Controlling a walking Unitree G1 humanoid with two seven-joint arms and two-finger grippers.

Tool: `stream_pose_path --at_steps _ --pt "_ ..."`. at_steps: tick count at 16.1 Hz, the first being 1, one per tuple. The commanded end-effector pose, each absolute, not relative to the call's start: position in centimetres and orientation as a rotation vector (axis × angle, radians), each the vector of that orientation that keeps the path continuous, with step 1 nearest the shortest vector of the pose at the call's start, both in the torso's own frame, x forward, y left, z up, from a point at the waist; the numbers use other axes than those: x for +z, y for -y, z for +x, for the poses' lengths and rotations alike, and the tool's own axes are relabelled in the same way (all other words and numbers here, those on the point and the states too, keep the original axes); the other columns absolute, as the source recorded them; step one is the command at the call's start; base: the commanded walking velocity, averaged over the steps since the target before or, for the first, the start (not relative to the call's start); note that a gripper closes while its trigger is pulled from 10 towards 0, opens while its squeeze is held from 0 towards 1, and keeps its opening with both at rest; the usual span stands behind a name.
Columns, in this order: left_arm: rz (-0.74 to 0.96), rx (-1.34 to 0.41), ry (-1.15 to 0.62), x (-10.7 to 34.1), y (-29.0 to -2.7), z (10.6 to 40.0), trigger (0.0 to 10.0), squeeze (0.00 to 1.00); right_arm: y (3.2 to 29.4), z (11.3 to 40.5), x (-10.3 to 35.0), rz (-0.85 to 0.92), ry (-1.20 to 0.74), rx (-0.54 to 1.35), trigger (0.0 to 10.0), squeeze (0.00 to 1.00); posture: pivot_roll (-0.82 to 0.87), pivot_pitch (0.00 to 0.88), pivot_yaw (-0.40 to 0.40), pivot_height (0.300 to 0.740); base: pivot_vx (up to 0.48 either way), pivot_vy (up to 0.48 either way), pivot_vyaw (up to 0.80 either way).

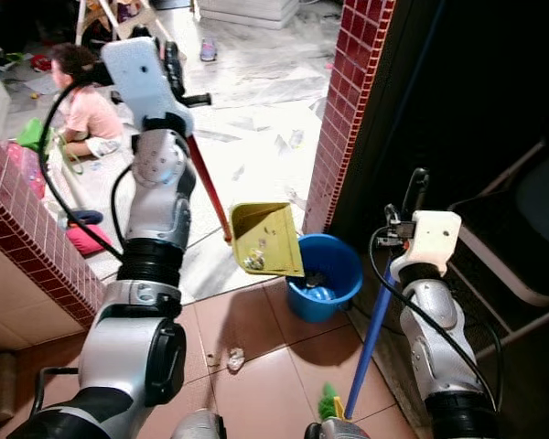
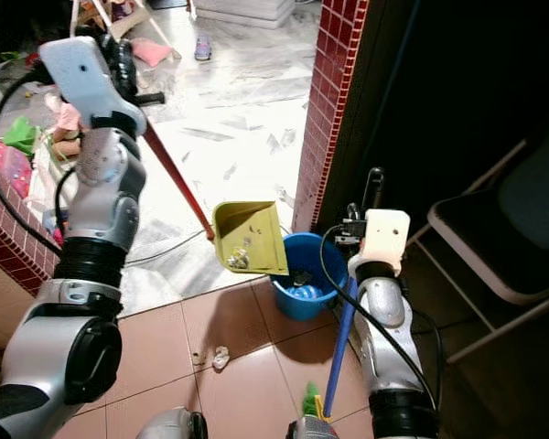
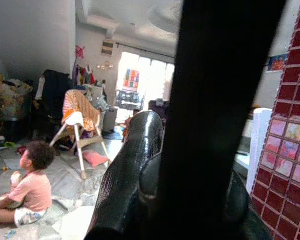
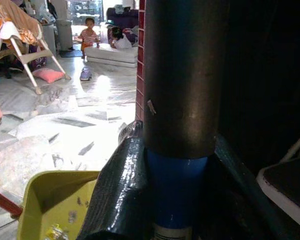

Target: Sweep floor

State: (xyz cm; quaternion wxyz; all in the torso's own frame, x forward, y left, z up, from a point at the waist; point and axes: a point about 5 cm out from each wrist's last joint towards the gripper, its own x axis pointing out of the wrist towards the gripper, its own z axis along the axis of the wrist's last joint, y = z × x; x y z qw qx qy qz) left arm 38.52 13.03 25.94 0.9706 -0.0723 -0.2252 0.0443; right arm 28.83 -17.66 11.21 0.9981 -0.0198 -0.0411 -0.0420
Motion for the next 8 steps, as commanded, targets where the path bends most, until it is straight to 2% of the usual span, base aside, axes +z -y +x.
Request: stream_pose_path --at_steps 1,8 --pt "-0.158 0.097 0.577 28.8 -12.7 38.3 10.0 0.0 17.7 28.5 11.4 -0.041 0.085 -0.1 10.0 0.0 -0.12 0.058 0.04 0.74 0.0 0.0 0.0" --pt "-0.091 0.115 0.721 31.2 -10.8 38.5 10.0 0.0 18.7 26.1 11.2 -0.048 0.068 -0.169 10.0 0.0 -0.19 0.092 0.1 0.74 0.0 0.0 0.0"
